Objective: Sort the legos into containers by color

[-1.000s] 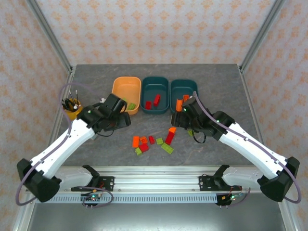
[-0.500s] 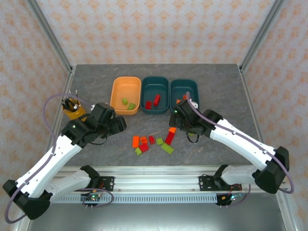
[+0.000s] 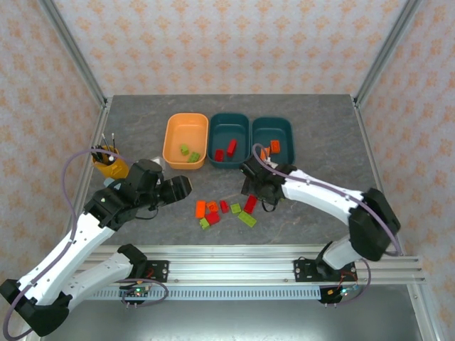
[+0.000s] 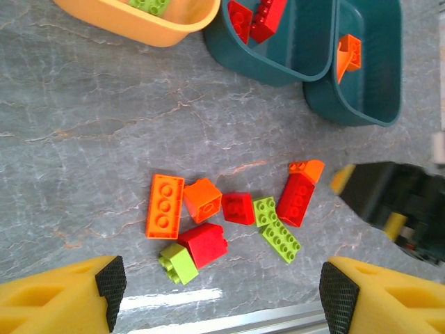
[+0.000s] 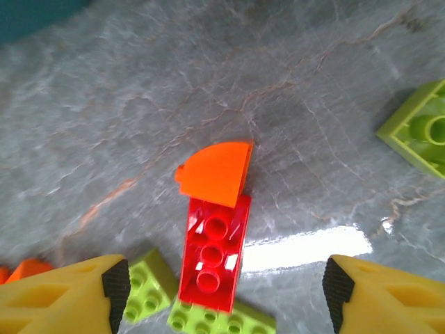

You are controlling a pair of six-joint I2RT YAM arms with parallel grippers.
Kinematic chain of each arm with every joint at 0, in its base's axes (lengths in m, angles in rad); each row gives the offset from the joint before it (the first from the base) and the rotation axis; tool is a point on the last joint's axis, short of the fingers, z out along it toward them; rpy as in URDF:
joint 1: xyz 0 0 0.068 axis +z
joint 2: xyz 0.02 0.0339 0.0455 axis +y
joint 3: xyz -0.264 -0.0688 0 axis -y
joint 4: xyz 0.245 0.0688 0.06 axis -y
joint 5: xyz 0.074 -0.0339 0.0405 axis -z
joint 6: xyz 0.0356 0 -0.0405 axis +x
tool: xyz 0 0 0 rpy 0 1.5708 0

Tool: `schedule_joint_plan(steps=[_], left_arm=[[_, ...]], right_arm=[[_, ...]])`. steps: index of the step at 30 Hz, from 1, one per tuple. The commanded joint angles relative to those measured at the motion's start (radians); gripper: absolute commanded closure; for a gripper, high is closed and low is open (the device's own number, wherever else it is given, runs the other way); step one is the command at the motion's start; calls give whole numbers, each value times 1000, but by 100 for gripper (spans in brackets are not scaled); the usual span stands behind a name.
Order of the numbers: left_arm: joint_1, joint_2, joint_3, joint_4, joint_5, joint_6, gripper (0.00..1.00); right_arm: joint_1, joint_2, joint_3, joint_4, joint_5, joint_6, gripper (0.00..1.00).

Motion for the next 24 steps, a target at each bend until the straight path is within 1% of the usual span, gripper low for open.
schedule_joint_plan(steps=[1, 7, 13, 17, 24], left_arm=[[-7, -3, 4, 35, 18, -6, 23], [-9, -7, 4, 38, 14, -15, 23], [-12, -10, 5, 36, 7, -17, 23], [-13, -14, 3, 36, 5, -19, 23], [-15, -23, 3, 33, 1, -24, 23]], right_arm=[[-37, 69, 46, 34, -31, -3, 24], [-70, 196, 110, 28, -52, -51, 28], [-80, 253, 134, 29, -74, -50, 33], [-83, 267, 118, 43, -73, -39, 40], [-87, 297, 132, 41, -50, -50, 59]])
